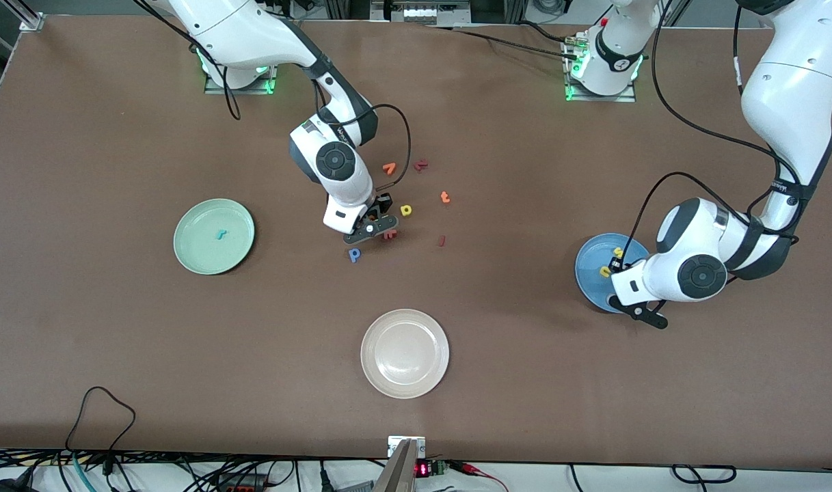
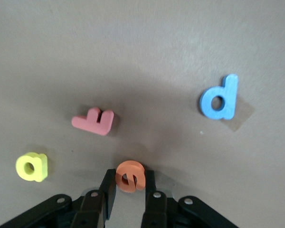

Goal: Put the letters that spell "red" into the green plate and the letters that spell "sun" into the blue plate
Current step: 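Release the green u and raise the left gripper while the right gripper carries the e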

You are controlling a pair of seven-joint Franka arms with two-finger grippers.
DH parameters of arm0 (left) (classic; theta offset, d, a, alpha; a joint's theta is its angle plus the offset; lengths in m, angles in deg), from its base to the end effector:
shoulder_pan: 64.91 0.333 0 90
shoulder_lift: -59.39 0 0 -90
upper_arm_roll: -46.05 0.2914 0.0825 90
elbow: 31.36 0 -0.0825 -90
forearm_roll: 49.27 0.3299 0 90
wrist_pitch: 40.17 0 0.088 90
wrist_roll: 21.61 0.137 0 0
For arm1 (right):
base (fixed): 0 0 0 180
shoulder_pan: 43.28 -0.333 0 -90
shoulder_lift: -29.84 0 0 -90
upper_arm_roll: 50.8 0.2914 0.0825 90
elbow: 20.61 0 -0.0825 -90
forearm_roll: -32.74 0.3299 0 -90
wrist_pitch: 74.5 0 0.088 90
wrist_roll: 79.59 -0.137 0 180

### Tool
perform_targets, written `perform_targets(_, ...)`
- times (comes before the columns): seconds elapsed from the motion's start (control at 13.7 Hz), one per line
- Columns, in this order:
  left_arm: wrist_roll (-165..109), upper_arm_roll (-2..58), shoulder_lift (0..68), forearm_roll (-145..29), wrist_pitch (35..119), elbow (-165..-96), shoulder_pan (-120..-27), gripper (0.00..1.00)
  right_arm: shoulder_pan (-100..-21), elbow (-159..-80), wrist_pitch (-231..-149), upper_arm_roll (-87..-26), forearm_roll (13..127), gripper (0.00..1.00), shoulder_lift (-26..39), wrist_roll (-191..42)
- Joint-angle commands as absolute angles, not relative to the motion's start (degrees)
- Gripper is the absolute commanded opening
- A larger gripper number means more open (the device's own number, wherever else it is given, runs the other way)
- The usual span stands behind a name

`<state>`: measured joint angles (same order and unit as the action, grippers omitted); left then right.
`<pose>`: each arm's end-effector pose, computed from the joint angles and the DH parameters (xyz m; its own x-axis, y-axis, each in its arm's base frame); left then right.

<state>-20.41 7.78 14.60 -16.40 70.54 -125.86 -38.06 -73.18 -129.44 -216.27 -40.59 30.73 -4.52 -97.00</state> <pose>0.5840 -0.0342 0.1922 0.8666 -0.4084 -0.2867 -0.4230 -0.9061 0.0121 0.4471 0.3730 0.1782 0.9221 0.3850 -0.0377 0.3819 -0.9215 -0.0708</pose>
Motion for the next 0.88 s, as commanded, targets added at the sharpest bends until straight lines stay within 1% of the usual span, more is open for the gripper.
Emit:
perform_targets(0.0,-19.8,5.1,16.2,-17.5,64.2,-124.3,-39.2,1.00,-71.2,-129.0,-210.7,-41.6,31.6,0.26,1.2,-97.1)
perform_targets(0.15,-19.9,2.2,16.5,-17.8,61.6,-122.2,-38.7,1.00,-66.4,-129.0,-206.1,-42.5,31.5,0.26,4.9,-96.4)
perform_targets(0.22,-19.9,1.1,17.0,-17.9,59.1,-120.8,-38.7,1.00,-63.9,-129.0,-205.3,-42.6,31.5,0.26,6.1,-96.4)
perform_targets(0.29,-20.0,-0.5,17.1,-17.9,55.6,-118.5,-38.8,1.00,-60.5,-129.1,-204.1,-42.9,31.3,0.26,6.9,-96.1)
perform_targets(0.44,-20.1,-4.5,17.2,-17.9,45.1,-111.9,-39.3,1.00,-53.7,-129.3,-203.0,-44.0,30.8,0.24,7.3,-94.6)
perform_targets(0.51,-20.2,-5.4,17.2,-17.8,40.4,-110.0,-39.9,1.00,-50.5,-129.4,-201.8,-44.0,30.6,0.24,7.4,-94.2)
perform_targets(0.66,-20.4,-5.8,21.7,-17.9,37.4,-109.1,-41.1,1.00,-46.4,-130.6,-199.7,-44.1,30.5,0.24,7.4,-91.7)
perform_targets(0.81,-20.4,-5.4,25.9,-18.1,34.4,-109.1,-44.1,1.00,-42.5,-134.1,-201.6,-44.0,30.5,0.24,7.5,-89.0)
